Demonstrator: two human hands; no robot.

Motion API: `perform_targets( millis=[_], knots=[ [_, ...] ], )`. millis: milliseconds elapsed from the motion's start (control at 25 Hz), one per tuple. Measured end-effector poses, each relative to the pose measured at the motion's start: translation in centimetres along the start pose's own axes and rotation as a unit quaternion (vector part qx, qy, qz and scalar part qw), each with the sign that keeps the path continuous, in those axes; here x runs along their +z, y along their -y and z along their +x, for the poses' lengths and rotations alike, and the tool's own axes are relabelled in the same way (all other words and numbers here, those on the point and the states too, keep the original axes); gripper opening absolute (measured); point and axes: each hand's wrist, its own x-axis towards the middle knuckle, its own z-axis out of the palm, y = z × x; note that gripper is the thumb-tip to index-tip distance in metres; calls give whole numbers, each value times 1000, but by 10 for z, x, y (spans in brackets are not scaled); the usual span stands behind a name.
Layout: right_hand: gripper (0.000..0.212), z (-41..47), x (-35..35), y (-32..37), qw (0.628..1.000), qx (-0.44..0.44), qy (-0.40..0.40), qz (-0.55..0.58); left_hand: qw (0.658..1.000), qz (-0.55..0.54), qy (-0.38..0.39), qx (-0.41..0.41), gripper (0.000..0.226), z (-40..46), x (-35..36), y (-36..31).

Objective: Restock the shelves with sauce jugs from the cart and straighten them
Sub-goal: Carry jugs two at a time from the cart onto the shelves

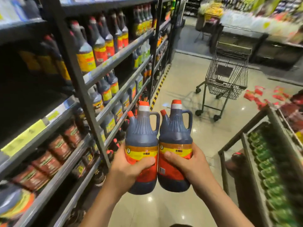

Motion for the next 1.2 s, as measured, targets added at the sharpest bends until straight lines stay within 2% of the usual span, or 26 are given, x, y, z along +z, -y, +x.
perform_targets(
  millis=[160,440,600,680,840,920,1120,1200],
  knots=[
    [73,39,5,5,1000,-1,6,-13,1000,4,0,-7,70,40,-6,0],
    [71,118,6,10,999,-21,38,12,998,40,-56,1,72,105,-2,-9],
    [58,188,-6,1,996,-19,83,26,991,73,-108,4,75,152,13,-11],
    [58,226,-13,-2,994,-24,99,40,985,85,-152,4,76,177,24,-10],
    [57,316,-38,-2,986,-19,154,57,967,125,-224,-7,53,245,62,-20],
    [61,357,-52,-1,983,-18,171,70,962,134,-237,1,50,279,81,-27],
    [61,444,-84,7,973,-17,210,91,956,133,-262,19,74,354,115,-31],
    [68,474,-90,10,970,-14,218,106,952,132,-275,22,77,382,121,-31]
  ],
)
